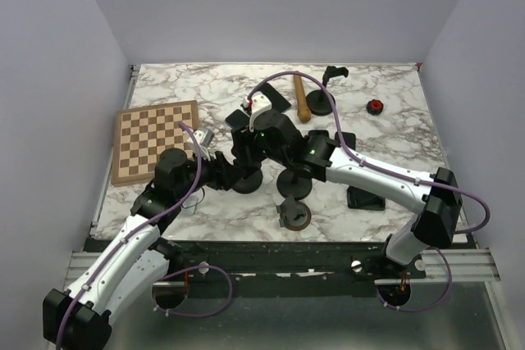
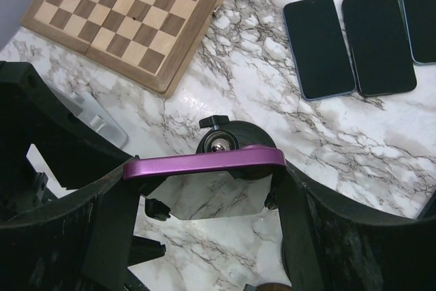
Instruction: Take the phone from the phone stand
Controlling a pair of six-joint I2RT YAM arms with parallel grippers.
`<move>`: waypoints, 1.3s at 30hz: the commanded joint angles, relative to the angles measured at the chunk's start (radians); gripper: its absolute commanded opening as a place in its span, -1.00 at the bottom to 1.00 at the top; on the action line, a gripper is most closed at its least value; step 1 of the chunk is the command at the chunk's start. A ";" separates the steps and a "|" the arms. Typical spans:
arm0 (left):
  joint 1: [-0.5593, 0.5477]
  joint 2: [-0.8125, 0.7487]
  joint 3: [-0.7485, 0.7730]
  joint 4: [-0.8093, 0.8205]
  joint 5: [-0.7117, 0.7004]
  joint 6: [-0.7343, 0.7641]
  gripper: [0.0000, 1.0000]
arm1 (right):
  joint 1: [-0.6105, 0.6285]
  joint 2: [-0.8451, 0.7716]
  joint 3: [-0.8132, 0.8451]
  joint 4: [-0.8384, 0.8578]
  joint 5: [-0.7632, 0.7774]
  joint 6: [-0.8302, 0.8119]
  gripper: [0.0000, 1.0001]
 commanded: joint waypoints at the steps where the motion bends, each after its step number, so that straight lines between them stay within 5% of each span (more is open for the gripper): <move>1: -0.022 0.021 0.028 0.080 -0.029 0.029 0.25 | 0.003 0.013 0.025 -0.014 -0.112 0.013 -0.99; 10: -0.039 0.056 0.036 0.127 -0.061 0.041 -0.11 | -0.001 0.019 0.038 -0.015 -0.124 0.013 -0.99; 18: -0.041 0.021 0.014 0.106 -0.047 0.048 -1.00 | -0.018 0.025 -0.019 0.051 -0.104 -0.089 -0.99; 26: -0.040 -0.035 -0.020 0.035 0.056 0.060 -1.00 | -0.197 -0.014 -0.133 0.224 -0.550 -0.206 -0.99; 31: -0.040 0.002 -0.019 0.074 0.140 0.054 -1.00 | -0.216 0.066 -0.036 0.163 -0.816 -0.253 -0.99; 39: -0.033 0.009 -0.009 0.059 0.152 0.058 -1.00 | -0.219 0.126 0.056 0.028 -1.022 -0.353 -0.99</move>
